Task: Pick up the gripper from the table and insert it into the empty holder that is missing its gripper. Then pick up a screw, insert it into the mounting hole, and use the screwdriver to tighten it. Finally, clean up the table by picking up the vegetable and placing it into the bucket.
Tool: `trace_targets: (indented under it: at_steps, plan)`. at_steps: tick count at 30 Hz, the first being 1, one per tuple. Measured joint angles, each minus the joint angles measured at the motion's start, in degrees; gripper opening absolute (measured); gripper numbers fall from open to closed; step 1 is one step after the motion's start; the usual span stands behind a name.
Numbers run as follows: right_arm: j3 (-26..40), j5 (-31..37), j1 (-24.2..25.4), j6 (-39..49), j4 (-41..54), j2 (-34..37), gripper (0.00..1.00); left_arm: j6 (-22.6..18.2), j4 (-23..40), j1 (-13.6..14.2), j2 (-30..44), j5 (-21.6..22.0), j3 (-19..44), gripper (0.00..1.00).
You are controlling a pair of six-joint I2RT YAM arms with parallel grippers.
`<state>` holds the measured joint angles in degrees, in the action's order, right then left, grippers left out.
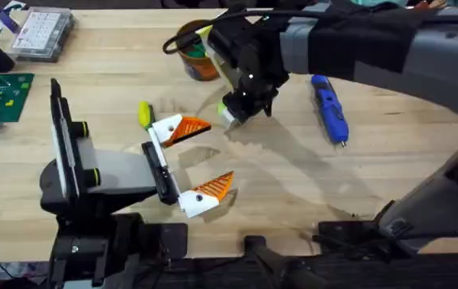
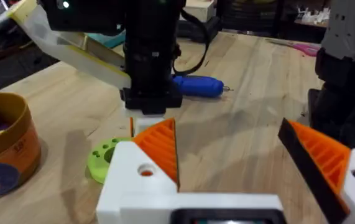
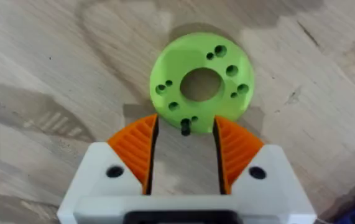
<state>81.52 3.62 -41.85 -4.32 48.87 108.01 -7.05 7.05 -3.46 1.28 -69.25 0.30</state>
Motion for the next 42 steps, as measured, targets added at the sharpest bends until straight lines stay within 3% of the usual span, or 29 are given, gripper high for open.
trace_targets:
  at_steps: [36,42]
  plan:
    - [0.0,0.1,-1.0,-1.3,-2.0,1.5,0.525,0.0,0.0,0.0,0.0,0.0,0.0,0.99]
    - [0.0,0.2,-1.0,-1.5,-2.0,1.5,0.375,0.0,0.0,0.0,0.0,0.0,0.0,0.99]
